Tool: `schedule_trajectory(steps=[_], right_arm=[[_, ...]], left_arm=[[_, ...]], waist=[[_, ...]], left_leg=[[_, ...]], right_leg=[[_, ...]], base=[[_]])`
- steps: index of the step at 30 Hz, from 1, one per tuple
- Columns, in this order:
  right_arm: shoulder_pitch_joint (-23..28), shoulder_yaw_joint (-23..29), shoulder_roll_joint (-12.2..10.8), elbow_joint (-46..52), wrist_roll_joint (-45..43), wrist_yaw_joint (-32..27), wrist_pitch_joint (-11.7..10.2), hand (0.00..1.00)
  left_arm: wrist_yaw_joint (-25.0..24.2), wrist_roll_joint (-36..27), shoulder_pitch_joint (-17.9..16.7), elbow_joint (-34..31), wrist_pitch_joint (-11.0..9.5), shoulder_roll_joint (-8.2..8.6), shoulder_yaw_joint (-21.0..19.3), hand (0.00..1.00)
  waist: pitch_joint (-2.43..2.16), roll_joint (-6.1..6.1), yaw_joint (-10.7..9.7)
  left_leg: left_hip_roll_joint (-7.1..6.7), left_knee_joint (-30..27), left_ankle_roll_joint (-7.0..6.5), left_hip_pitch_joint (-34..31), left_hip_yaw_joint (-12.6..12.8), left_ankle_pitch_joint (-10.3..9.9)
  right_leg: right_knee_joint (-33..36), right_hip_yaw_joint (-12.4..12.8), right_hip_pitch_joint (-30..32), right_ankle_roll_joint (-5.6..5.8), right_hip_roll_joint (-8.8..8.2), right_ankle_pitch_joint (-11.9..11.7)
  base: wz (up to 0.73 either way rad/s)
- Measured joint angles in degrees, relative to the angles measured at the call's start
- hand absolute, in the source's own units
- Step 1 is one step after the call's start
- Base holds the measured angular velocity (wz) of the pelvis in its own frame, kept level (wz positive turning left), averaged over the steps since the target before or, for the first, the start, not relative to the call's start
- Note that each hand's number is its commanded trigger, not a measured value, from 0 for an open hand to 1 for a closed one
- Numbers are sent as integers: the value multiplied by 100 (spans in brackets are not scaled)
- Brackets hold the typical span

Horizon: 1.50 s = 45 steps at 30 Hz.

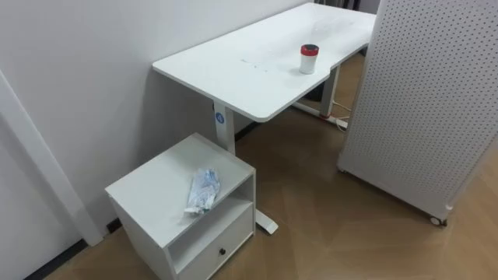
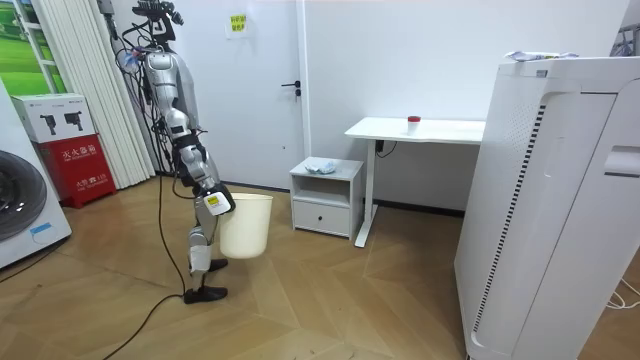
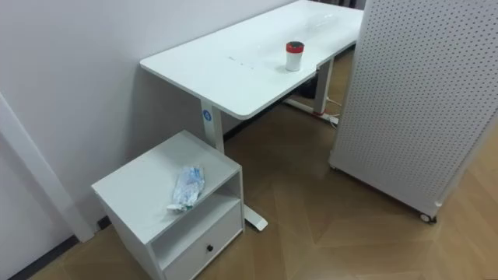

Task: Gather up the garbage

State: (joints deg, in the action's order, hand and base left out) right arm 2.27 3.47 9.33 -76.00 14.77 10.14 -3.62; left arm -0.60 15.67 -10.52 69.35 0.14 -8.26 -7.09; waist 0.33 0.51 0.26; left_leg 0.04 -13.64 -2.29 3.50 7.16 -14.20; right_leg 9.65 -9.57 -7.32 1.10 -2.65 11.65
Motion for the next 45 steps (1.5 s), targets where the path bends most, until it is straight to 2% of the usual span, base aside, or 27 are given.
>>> schedule_trajectory(steps=[12, 17, 27, 30, 32, 34, 35, 37, 39, 40, 41, 42, 43, 44, 45], right_arm=[[9, 20, 3, 13, -93, -126, 1, 100], [104, 25, 5, 73, -84, -143, -1, 100], [160, 6, 8, 109, 33, -147, -2, 100], [133, -11, -1, 108, 38, -147, 10, 100], [82, -111, 6, 105, 45, -140, 59, 100], [42, -175, 2, 112, 46, -123, 77, 100], [39, -182, -2, 117, 55, -117, 77, 100], [43, -181, 14, 112, 107, -120, 65, 100], [48, -211, 22, 147, 148, -139, 59, 100], [36, -221, 18, 199, 158, -149, 64, 100], [94, -221, 39, 233, 246, -159, 57, 100], [108, -218, 61, 236, 292, -165, 59, 100], [109, -211, 90, 221, 316, -185, 71, 100], [121, -217, 94, 223, 315, -196, 68, 100], [137, -228, 92, 229, 314, -195, 72, 100]], left_arm=[[144, 21, -153, 1, 40, 30, -14, 0], [149, 22, -128, -70, 32, 70, -220, 0], [257, -37, -87, 5, 24, 67, -212, 0], [266, -33, -64, 168, 35, 58, -212, 0], [263, -41, -29, 209, 88, 57, -181, 0], [261, -40, -17, 218, 122, 49, -169, 0], [252, -39, -10, 203, 130, 41, -168, 0], [253, -41, 45, 197, 135, 42, -150, 0], [276, -41, 4, 198, 176, 42, -146, 0], [298, -34, -40, 199, 222, 40, -143, 0], [313, -42, -88, 200, 237, 48, -75, 0], [320, -42, -92, 199, 235, 55, -29, 0], [337, -43, -95, 198, 231, 55, 7, 0], [368, -42, -139, 199, 231, 44, -23, 0], [387, -47, -170, 199, 231, 41, -53, 0]], waist=[[-3, 22, 3], [-13, 36, 1], [-18, 76, 17], [5, 103, 29], [24, 114, 79], [42, 106, 147], [42, 144, 137], [34, 162, 115], [31, 165, 143], [58, 219, 142], [41, 228, 143], [43, 226, 143], [37, 236, 180], [33, 224, 225], [36, 209, 271]], left_leg=[[2, 5, 0, 6, -3, -1], [-27, -16, -2, -83, -150, 1], [-32, -114, -1, -132, -266, -2], [30, -359, 50, -209, -254, -85], [155, -906, 117, -459, -245, -344], [242, -1295, 209, -634, -246, -479], [270, -1526, 244, -753, -239, -506], [335, -1886, 258, -930, -206, -499], [439, -2430, 349, -1230, -170, -392], [431, -2882, 326, -1526, -177, -248], [318, -2730, 292, -1769, -182, -248], [285, -2489, 271, -1920, -177, -250], [189, -1913, 302, -2152, -122, -127], [114, -1293, 276, -2314, -140, 338], [86, -1059, 252, -2322, -121, 595]], right_leg=[[3, 3, 0, 0, 0, 0], [1, -114, -5, 4, -17, 3], [29, -210, -2, -9, -14, 30], [266, -178, 101, -59, 8, 143], [614, -161, 268, -126, 73, 371], [893, -163, 409, -181, 109, 574], [1030, -167, 460, -226, 94, 703], [1122, -228, 471, -325, 130, 802], [1201, -211, 492, -385, 164, 843], [1226, -141, 431, -435, 163, 868], [1237, -75, 419, -470, 133, 919], [1248, -70, 428, -461, 105, 942], [1243, -50, 441, -428, 57, 976], [1246, 13, 406, -404, 21, 1048], [1240, 64, 369, -378, -25, 1081]], base=[[0], [13], [7], [0], [-8], [-1], [17], [24], [8], [12], [19], [13], [-8], [-27], [-43]])
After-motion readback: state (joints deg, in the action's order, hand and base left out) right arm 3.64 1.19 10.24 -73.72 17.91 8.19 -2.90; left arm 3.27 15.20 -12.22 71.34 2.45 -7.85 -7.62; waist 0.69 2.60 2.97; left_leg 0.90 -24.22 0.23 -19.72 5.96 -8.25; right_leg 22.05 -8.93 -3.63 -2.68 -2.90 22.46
